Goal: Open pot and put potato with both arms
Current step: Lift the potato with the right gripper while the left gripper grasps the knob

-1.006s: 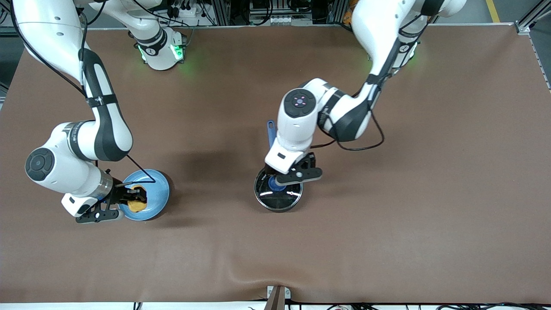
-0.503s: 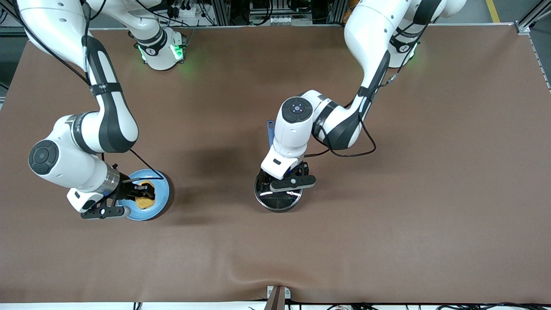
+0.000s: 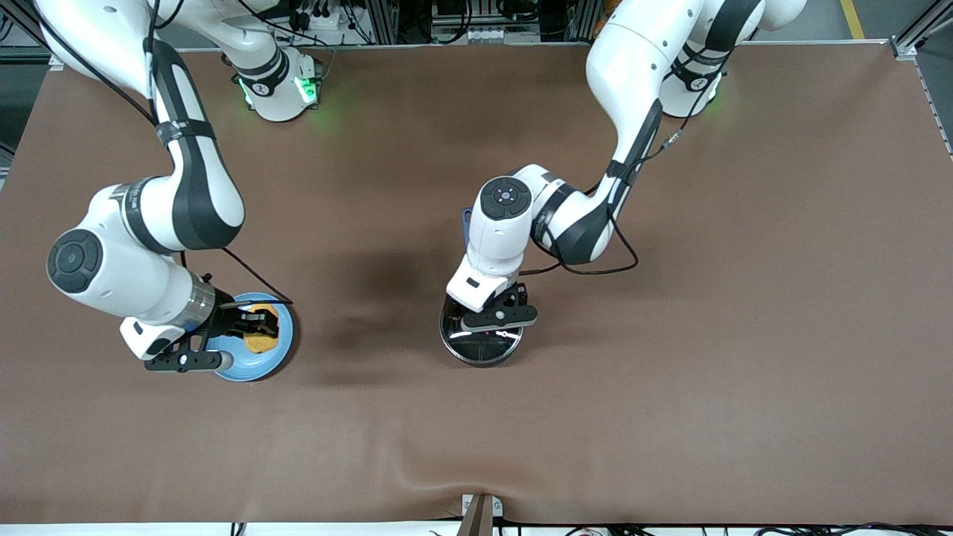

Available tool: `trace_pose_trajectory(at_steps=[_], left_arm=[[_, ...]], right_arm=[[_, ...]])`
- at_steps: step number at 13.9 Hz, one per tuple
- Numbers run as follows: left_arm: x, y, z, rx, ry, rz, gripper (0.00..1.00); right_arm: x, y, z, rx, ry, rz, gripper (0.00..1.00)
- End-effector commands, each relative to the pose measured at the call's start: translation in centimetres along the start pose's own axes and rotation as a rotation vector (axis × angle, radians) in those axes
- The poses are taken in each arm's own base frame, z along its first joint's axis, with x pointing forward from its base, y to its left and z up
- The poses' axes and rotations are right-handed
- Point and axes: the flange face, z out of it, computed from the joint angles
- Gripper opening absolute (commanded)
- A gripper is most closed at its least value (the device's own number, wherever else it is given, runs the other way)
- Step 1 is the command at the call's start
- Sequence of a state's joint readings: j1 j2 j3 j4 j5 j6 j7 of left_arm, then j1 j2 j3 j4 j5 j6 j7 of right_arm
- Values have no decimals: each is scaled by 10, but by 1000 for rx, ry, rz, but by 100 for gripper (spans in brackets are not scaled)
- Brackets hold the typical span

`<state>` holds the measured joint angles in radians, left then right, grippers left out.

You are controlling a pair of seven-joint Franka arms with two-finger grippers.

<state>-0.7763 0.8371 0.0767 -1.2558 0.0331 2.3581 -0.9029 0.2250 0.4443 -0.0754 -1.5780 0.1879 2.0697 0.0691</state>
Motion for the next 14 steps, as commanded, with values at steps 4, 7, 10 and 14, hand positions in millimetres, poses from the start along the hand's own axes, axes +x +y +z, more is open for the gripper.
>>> trace_pose_trajectory(at_steps=[4, 7, 10, 14], left_arm=[[-2, 6, 10, 10, 28, 2, 100], [-3, 7, 8, 5, 28, -49, 44], [-2, 7, 7, 4, 29, -61, 22], [8, 8, -22, -13, 24, -81, 21]], right_arm=[[-9, -27, -15, 21, 3, 13, 11], [-11, -47, -19, 27, 12, 30, 9], [-12, -60, -24, 31, 20, 32, 7], [-13, -71, -31, 38, 33, 42, 7]])
